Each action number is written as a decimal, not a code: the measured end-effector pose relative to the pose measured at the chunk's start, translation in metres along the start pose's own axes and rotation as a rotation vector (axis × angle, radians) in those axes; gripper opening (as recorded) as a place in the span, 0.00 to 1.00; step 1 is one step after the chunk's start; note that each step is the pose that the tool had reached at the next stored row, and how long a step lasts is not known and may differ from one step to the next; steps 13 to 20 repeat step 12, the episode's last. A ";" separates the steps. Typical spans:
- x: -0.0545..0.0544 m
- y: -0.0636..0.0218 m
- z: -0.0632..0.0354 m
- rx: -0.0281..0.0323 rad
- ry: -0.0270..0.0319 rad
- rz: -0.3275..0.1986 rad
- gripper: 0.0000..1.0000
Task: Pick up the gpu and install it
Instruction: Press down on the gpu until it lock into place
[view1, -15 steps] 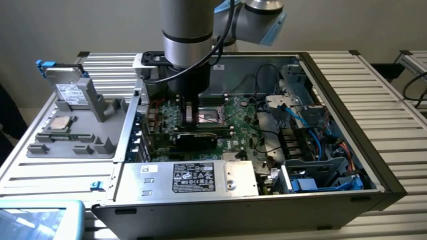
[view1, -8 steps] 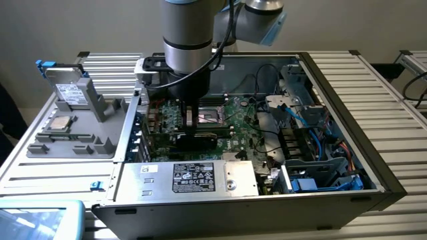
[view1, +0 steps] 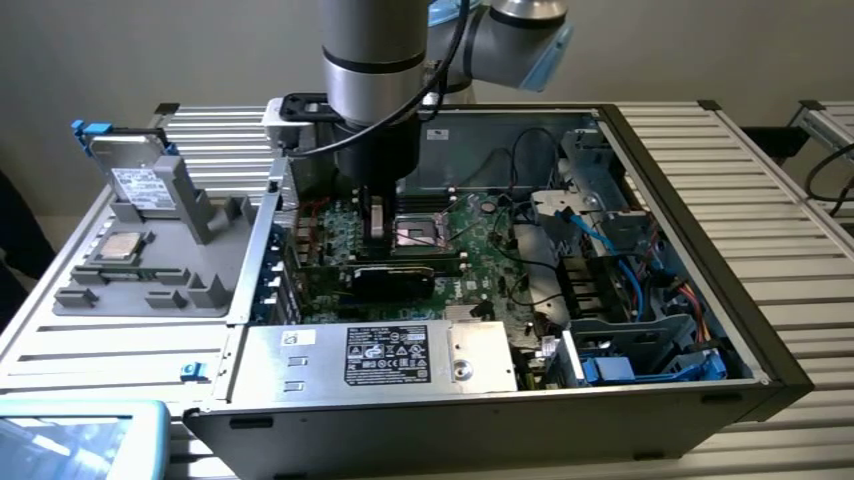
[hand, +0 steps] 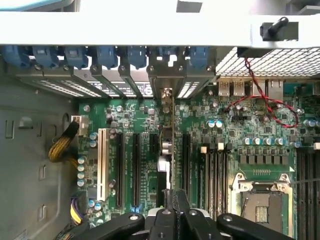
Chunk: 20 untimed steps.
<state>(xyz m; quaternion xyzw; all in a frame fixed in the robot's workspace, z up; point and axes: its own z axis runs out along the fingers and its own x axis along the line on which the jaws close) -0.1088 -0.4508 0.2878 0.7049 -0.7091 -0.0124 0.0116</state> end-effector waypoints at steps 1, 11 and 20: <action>0.000 0.0002 -0.0045 -0.0003 0.0001 0.000 0.12; 0.000 0.0006 -0.0128 -0.0023 0.0001 -0.002 0.12; 0.000 0.0006 -0.0128 -0.0023 0.0001 -0.002 0.12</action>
